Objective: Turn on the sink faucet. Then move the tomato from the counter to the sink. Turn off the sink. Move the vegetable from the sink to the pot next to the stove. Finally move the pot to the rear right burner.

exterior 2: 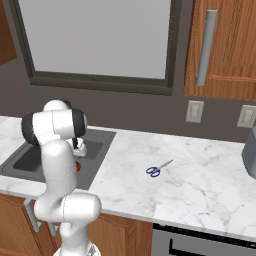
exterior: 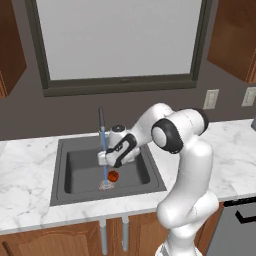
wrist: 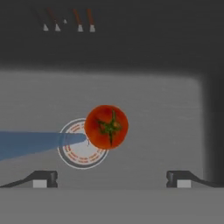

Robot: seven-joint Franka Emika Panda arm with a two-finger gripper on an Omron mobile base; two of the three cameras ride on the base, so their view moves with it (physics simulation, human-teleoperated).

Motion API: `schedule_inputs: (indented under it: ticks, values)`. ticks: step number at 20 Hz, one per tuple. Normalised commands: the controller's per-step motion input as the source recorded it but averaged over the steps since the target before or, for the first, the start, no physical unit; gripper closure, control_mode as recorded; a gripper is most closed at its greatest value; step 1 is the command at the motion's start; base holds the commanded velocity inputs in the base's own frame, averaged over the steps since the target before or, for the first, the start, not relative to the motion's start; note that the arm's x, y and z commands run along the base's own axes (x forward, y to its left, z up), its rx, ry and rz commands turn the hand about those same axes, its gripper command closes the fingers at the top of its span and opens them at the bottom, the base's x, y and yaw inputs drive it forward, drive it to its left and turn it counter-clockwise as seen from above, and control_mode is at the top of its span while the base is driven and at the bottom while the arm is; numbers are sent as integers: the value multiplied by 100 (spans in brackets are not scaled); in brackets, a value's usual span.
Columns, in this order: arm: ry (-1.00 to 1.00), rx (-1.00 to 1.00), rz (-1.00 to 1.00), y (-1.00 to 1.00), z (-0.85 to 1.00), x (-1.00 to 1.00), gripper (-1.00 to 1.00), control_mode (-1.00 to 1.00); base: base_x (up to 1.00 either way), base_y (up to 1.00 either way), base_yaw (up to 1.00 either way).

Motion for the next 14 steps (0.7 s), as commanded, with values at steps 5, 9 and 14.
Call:
schedule_inputs:
  ticks: [5,9,14]
  values:
    - [0,2,0,-20,46,-19,-100,-100,0,0,0]
    - [-5,1,0,-14,58,-21,-100,-100,0,0,0]
    - [-5,0,0,-12,55,-30,-100,-100,0,0,0]
